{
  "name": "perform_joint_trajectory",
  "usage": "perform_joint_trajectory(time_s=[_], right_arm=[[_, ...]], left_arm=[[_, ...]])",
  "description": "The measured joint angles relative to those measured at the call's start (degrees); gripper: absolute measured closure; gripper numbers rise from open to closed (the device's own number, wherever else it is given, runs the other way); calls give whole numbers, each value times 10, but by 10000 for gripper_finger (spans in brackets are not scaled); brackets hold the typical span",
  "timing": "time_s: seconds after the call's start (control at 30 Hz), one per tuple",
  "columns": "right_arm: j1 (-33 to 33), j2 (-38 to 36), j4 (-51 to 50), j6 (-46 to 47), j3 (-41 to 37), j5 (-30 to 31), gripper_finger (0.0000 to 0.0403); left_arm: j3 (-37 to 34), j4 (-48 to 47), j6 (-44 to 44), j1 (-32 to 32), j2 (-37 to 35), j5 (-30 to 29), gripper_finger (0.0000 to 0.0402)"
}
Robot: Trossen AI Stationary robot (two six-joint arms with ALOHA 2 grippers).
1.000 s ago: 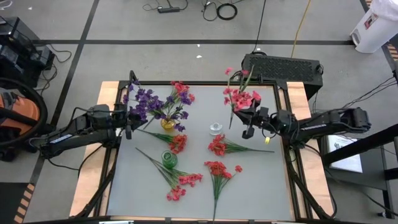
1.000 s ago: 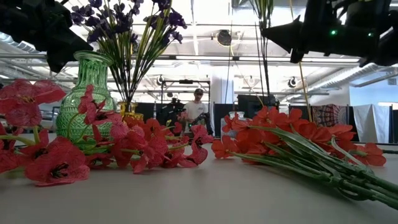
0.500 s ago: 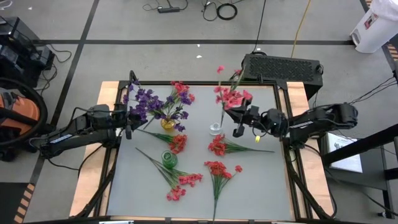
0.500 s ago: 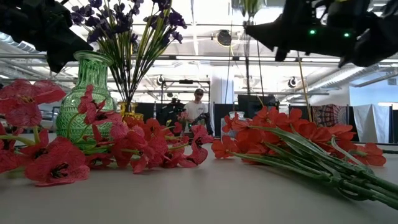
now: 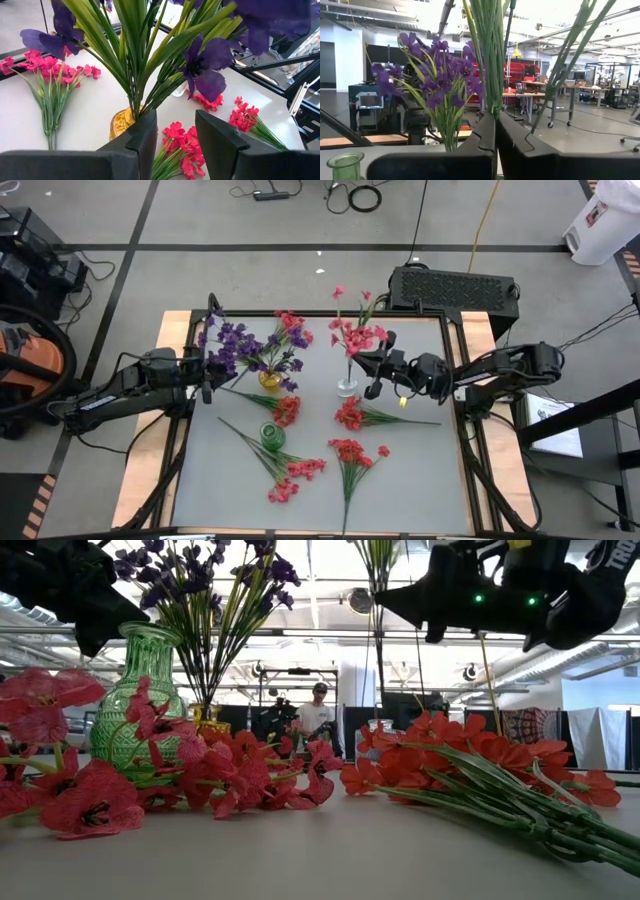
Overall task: Sort flowers into vase by color
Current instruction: Put the right pink flowers into the transparent vase
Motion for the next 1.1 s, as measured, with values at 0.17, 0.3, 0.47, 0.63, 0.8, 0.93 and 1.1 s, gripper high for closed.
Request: perform_joint_trajectory(time_s=[0.17,0.3,0.47,0.63,0.8,0.93,1.1], right_arm=[[0,1,-11,7,0,0,403],[0,1,-14,7,0,0,403],[0,1,-33,9,0,0,403],[0,1,-49,13,0,-1,403],[2,1,-59,22,0,-1,403],[2,1,-74,29,0,-2,403],[2,1,-105,52,0,-1,399]], left_arm=[[0,0,0,0,0,0,260],[0,0,0,0,0,0,260],[0,0,0,0,0,0,260],[0,0,0,0,0,0,260],[0,0,0,0,0,0,260],[0,0,0,0,0,0,260],[0,0,0,0,0,0,260]])
